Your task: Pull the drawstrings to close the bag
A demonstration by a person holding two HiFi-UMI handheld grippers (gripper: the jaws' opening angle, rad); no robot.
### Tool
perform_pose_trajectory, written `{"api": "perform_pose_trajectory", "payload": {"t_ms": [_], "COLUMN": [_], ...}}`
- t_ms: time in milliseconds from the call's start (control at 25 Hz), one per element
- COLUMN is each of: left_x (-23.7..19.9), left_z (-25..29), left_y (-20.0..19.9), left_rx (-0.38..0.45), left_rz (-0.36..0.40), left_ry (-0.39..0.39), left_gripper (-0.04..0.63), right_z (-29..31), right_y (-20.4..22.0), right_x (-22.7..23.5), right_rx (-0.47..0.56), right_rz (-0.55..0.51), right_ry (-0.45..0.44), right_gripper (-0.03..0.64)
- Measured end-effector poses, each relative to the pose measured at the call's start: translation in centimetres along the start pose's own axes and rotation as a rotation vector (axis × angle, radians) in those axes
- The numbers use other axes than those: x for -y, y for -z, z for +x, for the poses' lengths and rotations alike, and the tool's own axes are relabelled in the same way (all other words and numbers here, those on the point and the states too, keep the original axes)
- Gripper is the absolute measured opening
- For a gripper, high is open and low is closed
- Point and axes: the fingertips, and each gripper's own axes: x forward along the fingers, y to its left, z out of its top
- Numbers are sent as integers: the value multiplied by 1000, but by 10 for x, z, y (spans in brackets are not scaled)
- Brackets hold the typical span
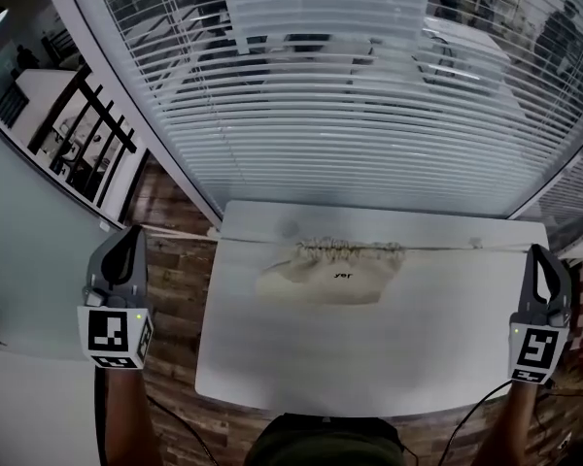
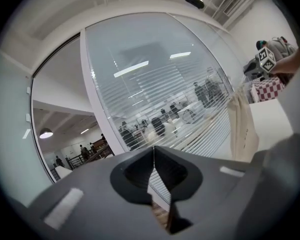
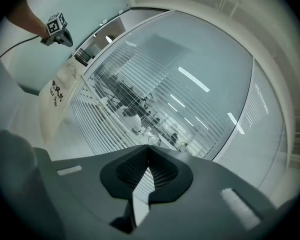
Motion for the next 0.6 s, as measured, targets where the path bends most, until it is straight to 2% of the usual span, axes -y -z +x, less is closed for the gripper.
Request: {"api": "perform_pose_trajectory", "payload": {"t_ms": [160,320,440,600], "left_x": [1,8,15,18], "left_z": [1,-2,-2,2], "left_y": [1,-18,-38,-45], "left_rx": [15,95,132,172], "left_rz": [-42,-116,-103,-111], "left_ry": [2,48,56,40], "left_gripper": [11,14,14,14], "right_z": [1,-2,-4,4], "right_y": [3,-2,-12,-18], "right_x": [-4,6,13,8], "right_rx": [9,44,103,154], "right_rz": [40,123,155,174], "right_ry": [1,4,19,20], "right_gripper": [14,15,15,15]}}
